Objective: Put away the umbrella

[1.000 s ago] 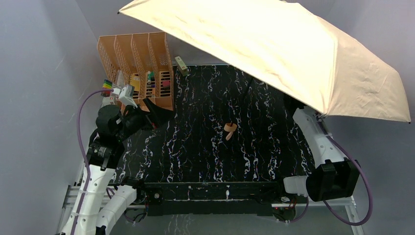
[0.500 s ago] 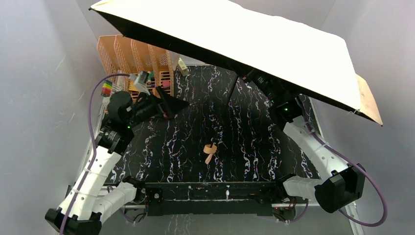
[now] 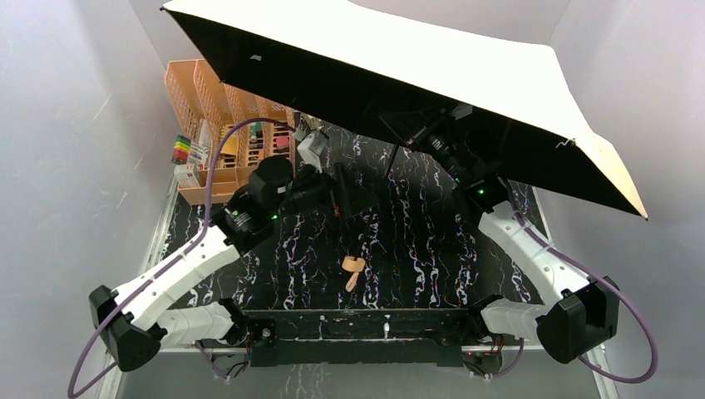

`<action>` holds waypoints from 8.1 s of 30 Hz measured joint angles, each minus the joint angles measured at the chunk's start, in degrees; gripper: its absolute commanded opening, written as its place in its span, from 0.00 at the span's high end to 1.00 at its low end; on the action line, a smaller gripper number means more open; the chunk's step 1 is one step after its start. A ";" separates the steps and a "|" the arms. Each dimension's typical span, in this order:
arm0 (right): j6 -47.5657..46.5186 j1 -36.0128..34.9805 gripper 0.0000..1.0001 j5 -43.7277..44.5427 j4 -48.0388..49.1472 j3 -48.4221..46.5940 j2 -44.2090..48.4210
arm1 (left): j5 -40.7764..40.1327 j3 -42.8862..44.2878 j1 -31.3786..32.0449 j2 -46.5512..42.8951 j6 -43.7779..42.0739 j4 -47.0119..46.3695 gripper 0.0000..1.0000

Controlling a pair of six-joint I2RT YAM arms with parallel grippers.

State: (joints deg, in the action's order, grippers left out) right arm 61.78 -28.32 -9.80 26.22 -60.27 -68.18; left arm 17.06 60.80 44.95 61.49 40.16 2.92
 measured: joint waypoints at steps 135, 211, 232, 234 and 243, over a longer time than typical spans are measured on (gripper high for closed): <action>-12.35 -2.40 0.23 12.72 -1.44 2.51 -0.68 | -10.16 -1.38 6.16 12.31 -4.39 -5.25 1.00; -8.28 -19.19 1.00 41.31 -7.56 12.41 14.60 | -10.54 9.60 9.07 17.44 -22.53 8.70 1.00; 1.11 -21.53 1.00 33.97 -14.78 13.75 13.57 | -17.09 16.96 6.56 16.26 -23.52 8.13 1.00; 1.64 -21.55 1.00 33.42 -14.75 14.10 13.70 | -17.29 16.96 6.58 16.57 -23.50 7.96 1.00; 2.82 -21.99 1.00 35.39 -14.27 16.31 15.76 | -15.82 12.96 6.93 15.43 -21.97 3.96 0.84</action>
State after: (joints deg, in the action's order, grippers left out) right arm 64.60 -50.30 25.58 11.94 -43.97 -52.42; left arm 1.23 73.76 51.88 76.93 18.20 6.87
